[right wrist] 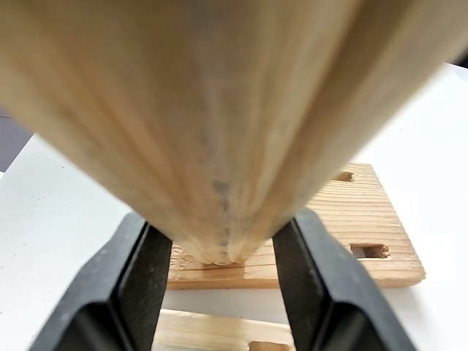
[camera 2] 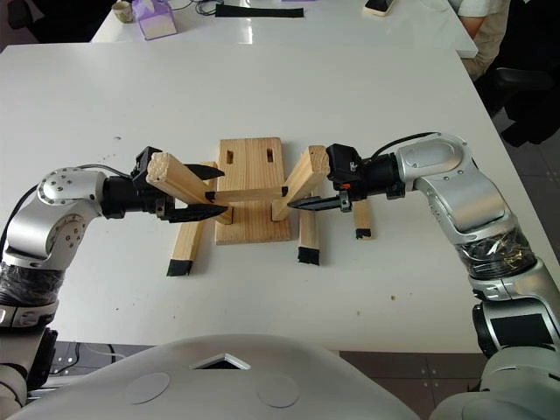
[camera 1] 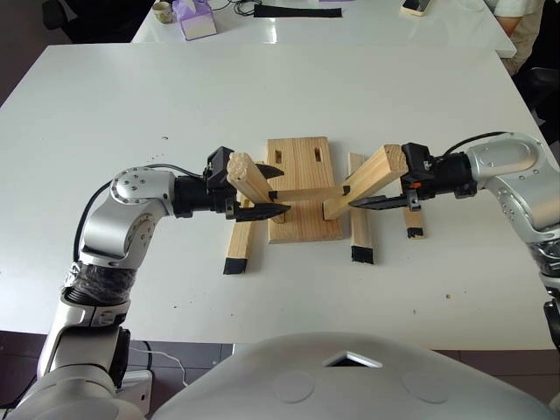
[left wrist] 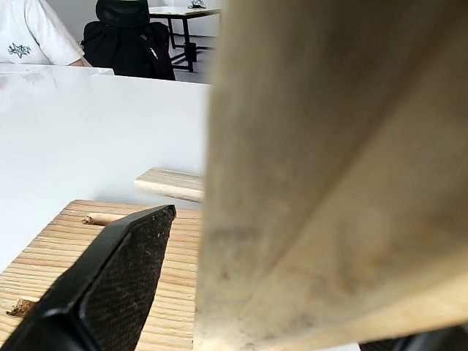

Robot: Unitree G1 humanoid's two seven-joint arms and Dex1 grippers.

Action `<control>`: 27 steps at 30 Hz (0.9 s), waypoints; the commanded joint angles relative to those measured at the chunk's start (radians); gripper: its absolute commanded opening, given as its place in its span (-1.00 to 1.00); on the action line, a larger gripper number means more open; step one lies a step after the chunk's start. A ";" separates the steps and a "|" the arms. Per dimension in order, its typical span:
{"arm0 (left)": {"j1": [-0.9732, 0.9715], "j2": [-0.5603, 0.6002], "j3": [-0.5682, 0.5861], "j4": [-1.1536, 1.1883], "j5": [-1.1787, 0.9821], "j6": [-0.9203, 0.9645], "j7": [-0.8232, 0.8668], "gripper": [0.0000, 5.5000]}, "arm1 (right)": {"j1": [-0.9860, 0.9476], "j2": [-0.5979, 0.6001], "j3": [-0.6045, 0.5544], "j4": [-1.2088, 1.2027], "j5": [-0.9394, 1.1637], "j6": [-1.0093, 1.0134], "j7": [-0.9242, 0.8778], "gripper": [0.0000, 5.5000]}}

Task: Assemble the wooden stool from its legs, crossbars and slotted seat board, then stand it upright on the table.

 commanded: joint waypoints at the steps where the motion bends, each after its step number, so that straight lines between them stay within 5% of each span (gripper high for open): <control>1: -0.065 -0.065 -0.158 -0.057 0.047 0.079 0.030 0.30 | 0.089 0.076 0.178 -0.040 -0.161 0.107 -0.091 -0.28; 9: -0.031 -0.031 -0.098 0.012 0.085 0.046 0.073 0.30 | 0.141 0.027 0.031 -0.140 -0.057 0.110 -0.157 -0.28; 21: -0.010 0.032 -0.051 0.007 0.045 0.051 0.004 0.91 | 0.157 -0.002 -0.002 -0.152 -0.046 0.115 -0.126 -0.28; 27: 0.081 0.125 -0.006 0.008 0.046 0.000 -0.087 0.92 | 0.158 -0.011 -0.024 -0.157 -0.038 0.125 -0.119 -0.28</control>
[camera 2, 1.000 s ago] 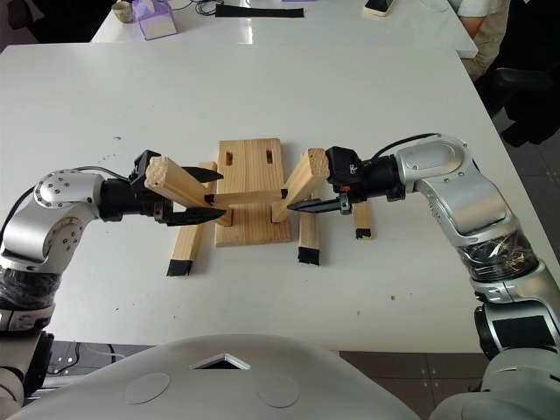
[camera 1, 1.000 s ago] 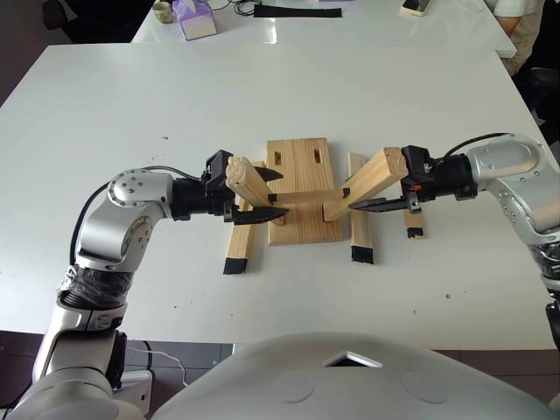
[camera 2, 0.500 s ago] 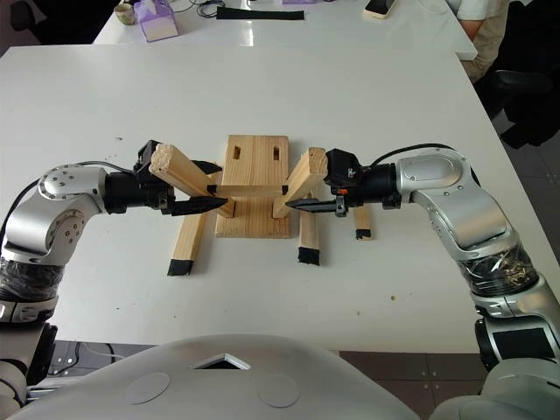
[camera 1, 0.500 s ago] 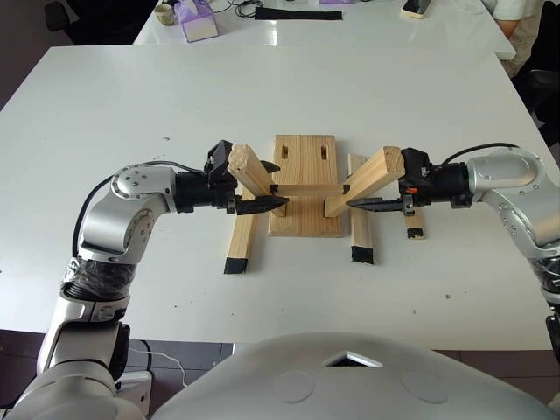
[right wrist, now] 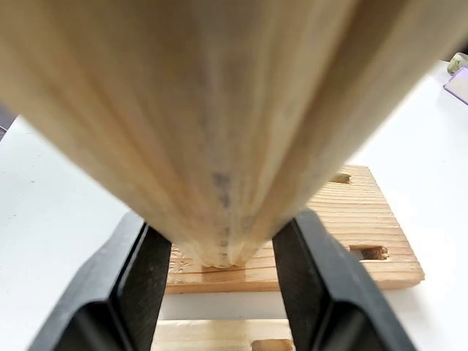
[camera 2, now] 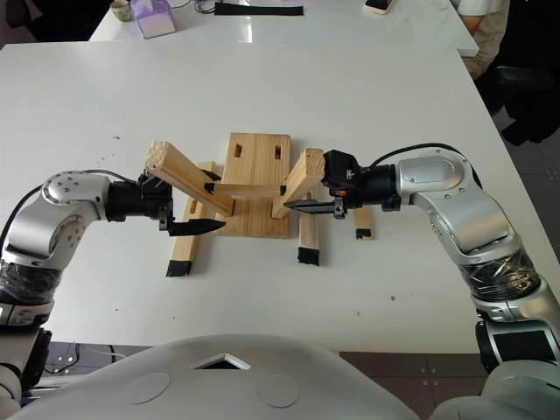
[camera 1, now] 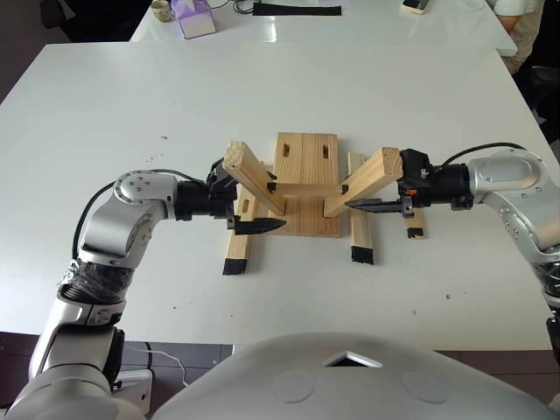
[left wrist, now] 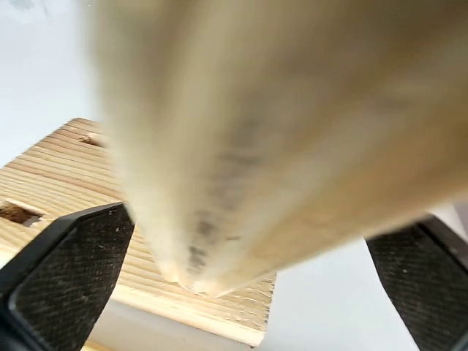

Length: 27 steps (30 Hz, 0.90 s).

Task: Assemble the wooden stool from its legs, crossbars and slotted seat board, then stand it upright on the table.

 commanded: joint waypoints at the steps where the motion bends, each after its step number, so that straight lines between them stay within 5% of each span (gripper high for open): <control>1: 0.058 0.072 0.026 0.014 0.024 -0.058 -0.061 0.92 | 0.049 -0.004 0.028 0.000 -0.030 0.042 0.017 -0.17; 7: 0.069 0.101 0.036 0.138 0.111 -0.176 -0.060 0.92 | 0.056 0.011 0.006 0.003 -0.065 0.048 -0.015 0.14; 11: 0.088 0.071 0.056 0.122 0.103 -0.175 -0.012 0.92 | 0.092 -0.014 -0.061 -0.020 -0.059 0.061 -0.039 0.14; 18: 0.307 0.045 0.299 -0.030 0.029 -0.105 0.191 0.92 | 0.499 -0.052 -0.380 -0.193 -0.107 0.042 -0.179 0.14; 21: 0.376 -0.070 0.372 -0.142 0.011 -0.068 0.389 0.92 | 0.693 0.073 -0.501 -0.349 -0.093 0.100 -0.332 0.14; 27: 0.484 -0.300 0.350 -0.338 0.003 0.020 0.730 0.94 | 0.765 0.449 -0.347 -0.459 -0.230 0.179 -0.791 0.15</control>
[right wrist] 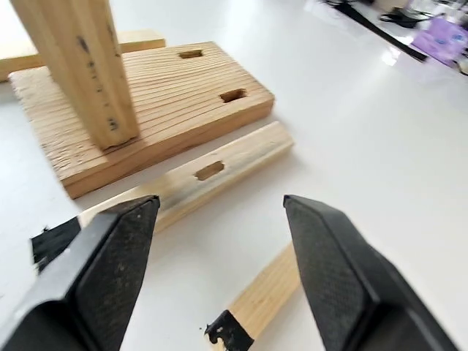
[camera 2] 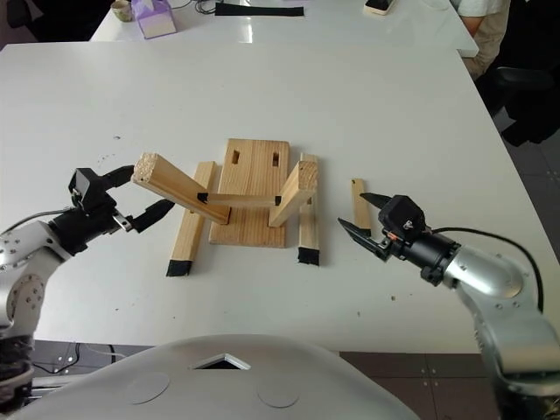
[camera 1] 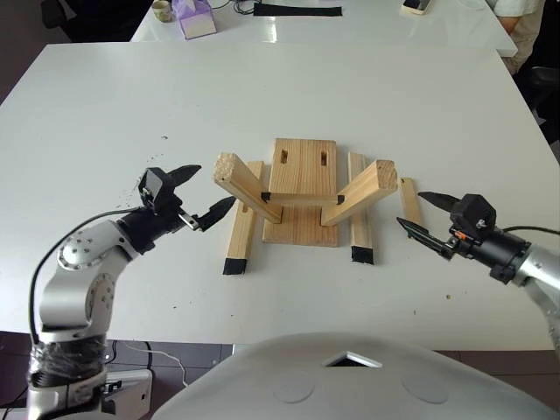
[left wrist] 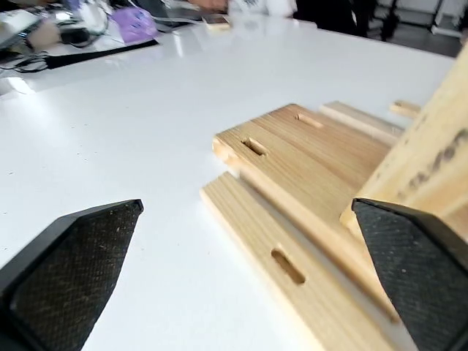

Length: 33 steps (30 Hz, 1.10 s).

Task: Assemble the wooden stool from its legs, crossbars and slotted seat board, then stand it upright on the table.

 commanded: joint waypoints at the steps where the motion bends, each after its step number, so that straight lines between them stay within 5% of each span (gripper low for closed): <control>1: 0.057 -0.095 -0.061 -0.075 0.091 0.020 0.184 0.94 | -0.010 0.229 0.148 -0.041 -0.109 0.042 -0.274 0.15; 6: 0.075 -0.130 -0.110 -0.048 0.197 -0.005 0.274 0.94 | -0.022 0.342 0.233 -0.021 -0.208 0.010 -0.410 0.15; 11: 0.056 -0.167 -0.119 -0.041 0.229 -0.027 0.321 0.89 | -0.036 0.446 0.189 0.003 -0.176 0.030 -0.487 -0.13; 29: -0.023 -0.173 -0.108 -0.230 0.308 0.028 0.415 0.79 | -0.103 0.528 0.132 -0.160 -0.309 0.095 -0.659 -0.14; 31: -0.055 -0.159 -0.111 -0.258 0.308 0.065 0.413 0.79 | -0.141 0.514 0.169 -0.204 -0.328 0.145 -0.654 -0.14; 33: -0.107 -0.154 -0.195 -0.291 0.343 0.115 0.414 0.79 | -0.258 0.505 0.337 -0.190 -0.347 0.246 -0.618 -0.14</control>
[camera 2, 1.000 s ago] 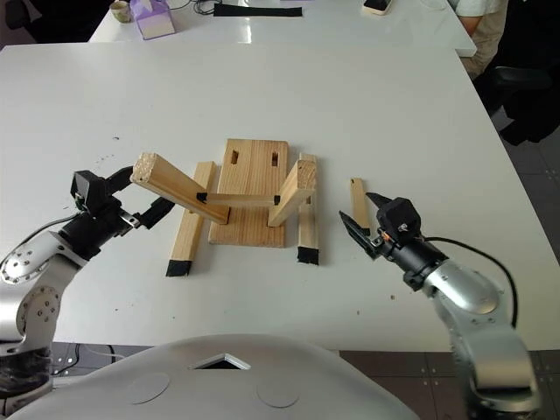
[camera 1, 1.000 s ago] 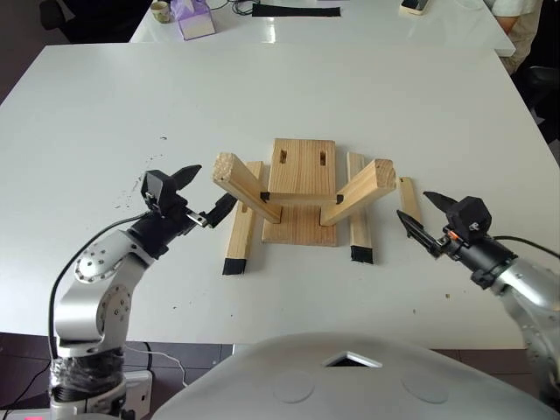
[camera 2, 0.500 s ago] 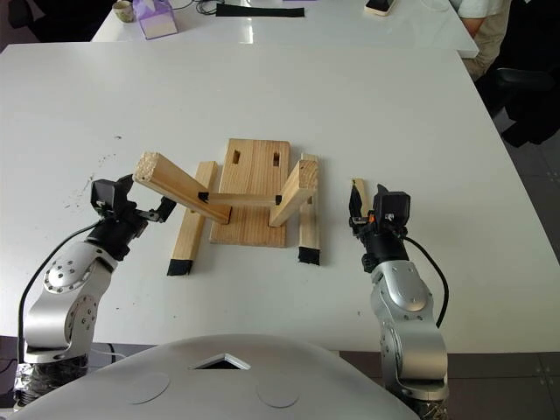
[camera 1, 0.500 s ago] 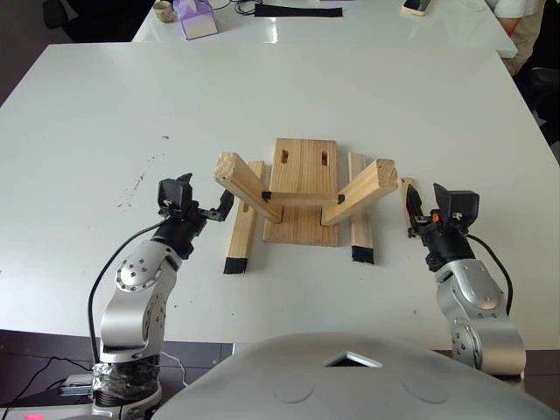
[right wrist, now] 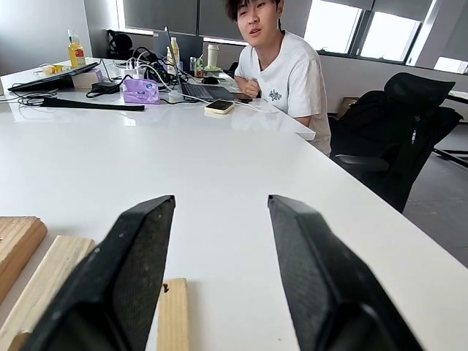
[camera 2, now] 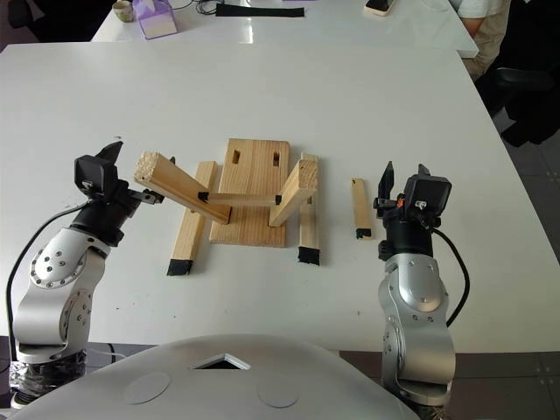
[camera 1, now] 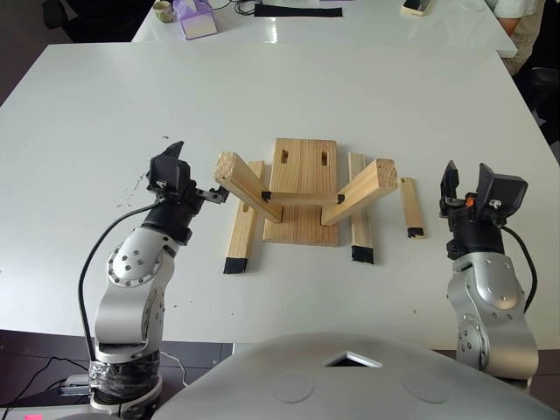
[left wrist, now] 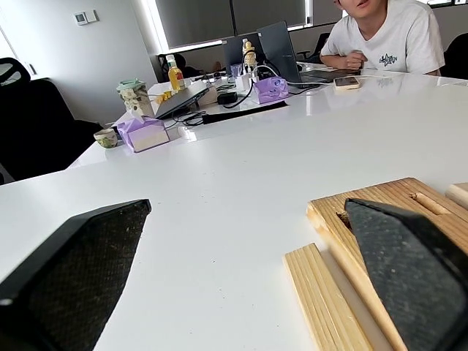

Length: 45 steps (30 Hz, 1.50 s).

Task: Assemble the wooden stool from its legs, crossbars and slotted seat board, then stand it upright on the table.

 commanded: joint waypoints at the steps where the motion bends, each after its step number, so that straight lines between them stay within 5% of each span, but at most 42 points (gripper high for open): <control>1: -0.104 0.010 -0.129 -0.066 0.040 0.110 0.023 0.79 | -0.215 0.004 0.267 0.006 -0.033 0.167 0.046 -0.14; 4: -0.187 -0.026 -0.306 -0.061 0.081 0.171 0.032 0.79 | -0.389 0.125 0.452 0.125 -0.055 0.226 0.020 -0.14; 7: -0.232 -0.038 -0.358 -0.066 0.106 0.211 0.034 0.79 | -0.425 0.154 0.472 0.166 -0.093 0.247 -0.006 -0.14; 15: -0.213 -0.026 -0.273 0.035 0.178 0.187 0.069 0.79 | -0.335 0.049 0.257 0.212 -0.126 0.191 0.034 -0.14; 24: -0.104 0.043 -0.001 0.049 0.167 0.082 0.061 0.79 | -0.207 -0.083 -0.001 0.055 -0.154 0.175 0.093 -0.14; 32: -0.143 -0.067 -0.398 -0.096 0.157 0.145 0.024 0.79 | -0.428 0.073 0.478 0.083 -0.135 0.305 0.123 -0.14; 45: -0.165 0.007 -0.165 0.076 0.202 0.043 0.023 0.79 | -0.246 -0.077 0.235 0.239 -0.140 0.153 0.173 -0.14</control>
